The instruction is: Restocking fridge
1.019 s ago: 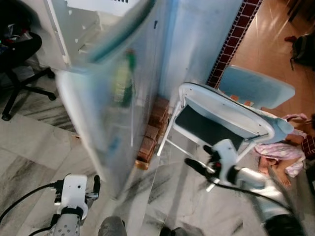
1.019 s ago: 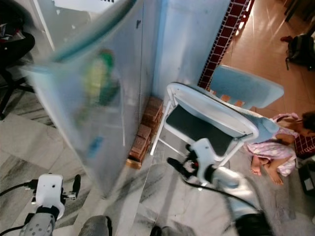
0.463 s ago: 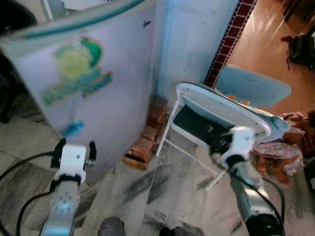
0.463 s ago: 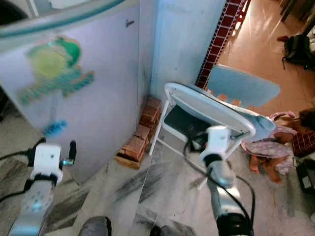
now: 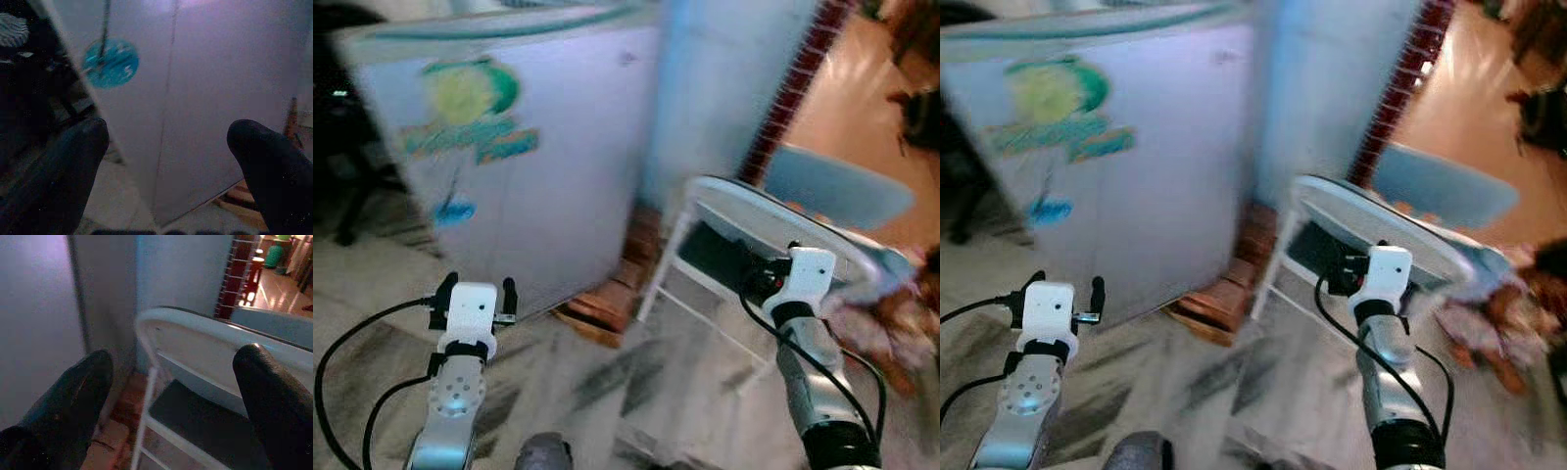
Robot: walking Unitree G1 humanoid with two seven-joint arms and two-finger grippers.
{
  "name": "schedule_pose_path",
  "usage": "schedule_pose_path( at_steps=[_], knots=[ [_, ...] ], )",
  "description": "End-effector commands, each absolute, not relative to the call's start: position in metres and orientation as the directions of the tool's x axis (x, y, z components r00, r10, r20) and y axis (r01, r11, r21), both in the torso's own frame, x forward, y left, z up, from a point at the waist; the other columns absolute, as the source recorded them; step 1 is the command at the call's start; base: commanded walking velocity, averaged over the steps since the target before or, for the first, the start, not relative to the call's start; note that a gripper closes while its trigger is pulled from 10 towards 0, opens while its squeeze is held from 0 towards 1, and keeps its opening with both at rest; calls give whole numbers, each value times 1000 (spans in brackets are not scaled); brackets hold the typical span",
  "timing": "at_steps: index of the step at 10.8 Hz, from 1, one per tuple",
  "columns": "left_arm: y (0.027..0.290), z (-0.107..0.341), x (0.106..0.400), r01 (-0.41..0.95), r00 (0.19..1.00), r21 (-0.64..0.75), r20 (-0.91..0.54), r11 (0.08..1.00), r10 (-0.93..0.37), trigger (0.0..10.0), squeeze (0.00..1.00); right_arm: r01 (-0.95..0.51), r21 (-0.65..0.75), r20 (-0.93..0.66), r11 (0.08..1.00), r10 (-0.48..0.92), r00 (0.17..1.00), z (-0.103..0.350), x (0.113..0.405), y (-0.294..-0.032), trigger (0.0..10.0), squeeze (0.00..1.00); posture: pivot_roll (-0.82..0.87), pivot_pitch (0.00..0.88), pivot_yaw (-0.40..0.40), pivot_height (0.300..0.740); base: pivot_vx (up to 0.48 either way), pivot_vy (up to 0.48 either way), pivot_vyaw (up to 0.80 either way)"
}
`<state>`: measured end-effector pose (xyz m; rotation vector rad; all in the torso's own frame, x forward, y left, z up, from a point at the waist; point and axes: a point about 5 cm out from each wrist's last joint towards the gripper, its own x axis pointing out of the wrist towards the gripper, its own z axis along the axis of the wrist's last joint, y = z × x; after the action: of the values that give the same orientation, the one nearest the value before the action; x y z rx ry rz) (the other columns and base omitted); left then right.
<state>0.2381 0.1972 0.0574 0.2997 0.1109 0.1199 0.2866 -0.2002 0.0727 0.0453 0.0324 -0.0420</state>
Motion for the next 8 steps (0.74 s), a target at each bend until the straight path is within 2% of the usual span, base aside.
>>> schedule_pose_path(
  at_steps=[1, 4, 8],
  knots=[
    [196, 61, 239, -104, 988, 301, -80, 948, 133, 10000, 0, 64, 49, -35, 997, -62, 997, 73, 288, -204, 10000, 0, 152, 39, -65, 740, 0, 371, 0],
    [193, 64, 242, -96, 989, 295, -77, 951, 124, 10000, 0, 68, 45, -39, 997, -66, 997, 72, 287, -206, 10000, 0, 148, 40, -63, 740, 0, 372, 0],
    [191, 64, 243, -89, 990, 289, -83, 953, 118, 10000, 0, 73, 39, -52, 997, -71, 996, 69, 283, -207, 10000, 0, 140, 50, -61, 740, 0, 480, 0]
  ],
)
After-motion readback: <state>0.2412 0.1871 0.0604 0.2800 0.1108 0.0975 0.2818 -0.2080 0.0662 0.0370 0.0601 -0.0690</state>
